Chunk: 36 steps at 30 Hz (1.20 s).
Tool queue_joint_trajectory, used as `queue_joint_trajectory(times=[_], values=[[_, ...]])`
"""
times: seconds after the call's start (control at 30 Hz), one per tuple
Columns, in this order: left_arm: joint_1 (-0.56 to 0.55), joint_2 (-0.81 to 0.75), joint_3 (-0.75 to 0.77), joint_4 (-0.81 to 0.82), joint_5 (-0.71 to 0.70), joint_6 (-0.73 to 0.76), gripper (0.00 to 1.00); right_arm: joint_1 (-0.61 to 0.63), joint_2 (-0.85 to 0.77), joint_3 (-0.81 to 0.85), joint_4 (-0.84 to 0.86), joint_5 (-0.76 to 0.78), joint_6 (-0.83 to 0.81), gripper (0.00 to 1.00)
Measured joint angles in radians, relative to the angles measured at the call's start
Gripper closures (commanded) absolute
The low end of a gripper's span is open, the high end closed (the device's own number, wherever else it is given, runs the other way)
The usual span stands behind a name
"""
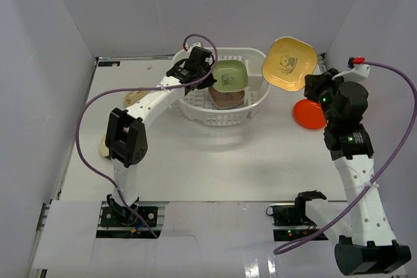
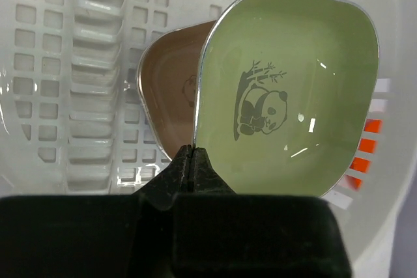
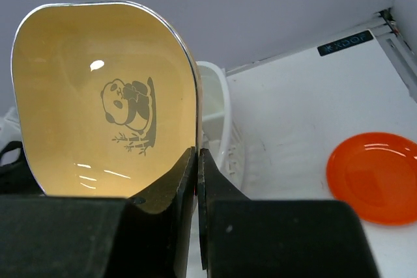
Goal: Place the plates into the plastic bin on the countertop
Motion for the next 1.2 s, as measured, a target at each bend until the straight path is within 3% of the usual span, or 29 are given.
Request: queue_joint_trajectory(times=[0.07,0.17,0.27,0.3,0.47,0.57,0.73,0.87,1.0,1.1,1.13,1.2], values=[[-0.005,0.047,0.002,-0.008,-0.01,-0.008,1.0,0.012,0.062,0.058,0.015,-0.041,-0.018,0.92],[-0.008,0.107,0.002,-0.023,-0.017,-0.018,0.89,0.047,0.147,0.097,0.016,-0.072,-0.043,0.92],[-0.01,0.143,0.003,-0.031,-0.018,-0.024,0.71,0.11,0.241,0.133,-0.004,-0.074,-0.081,0.92],[-0.01,0.148,0.003,-0.034,-0.019,-0.026,0.57,0.13,0.275,0.153,-0.012,-0.074,-0.097,0.92],[-0.01,0.109,0.003,-0.029,-0.029,-0.018,0.32,0.214,0.454,0.249,-0.029,-0.071,-0.173,0.92],[-0.005,0.027,-0.023,-0.01,-0.041,-0.011,0.32,0.225,0.537,0.282,-0.036,-0.075,-0.208,0.92],[0.043,-0.292,-0.204,0.058,-0.052,0.01,0.35,0.259,0.723,0.396,-0.071,-0.075,-0.267,0.92],[0.219,-0.534,-0.375,0.132,-0.006,0.01,0.37,0.303,0.865,0.484,-0.087,-0.074,-0.299,0.92],[0.471,-0.627,-0.579,0.18,0.075,-0.007,0.37,0.333,0.974,0.544,-0.117,-0.067,-0.322,0.92],[0.59,-0.596,-0.708,0.179,0.143,-0.012,0.36,0.335,1.032,0.57,-0.14,-0.053,-0.332,0.69],[0.611,-0.571,-0.739,0.17,0.173,-0.014,0.35,0.334,1.046,0.578,-0.148,-0.047,-0.335,0.54],[0.673,-0.526,-0.759,0.16,0.216,-0.018,0.34,0.335,1.062,0.592,-0.157,-0.039,-0.339,0.44]])
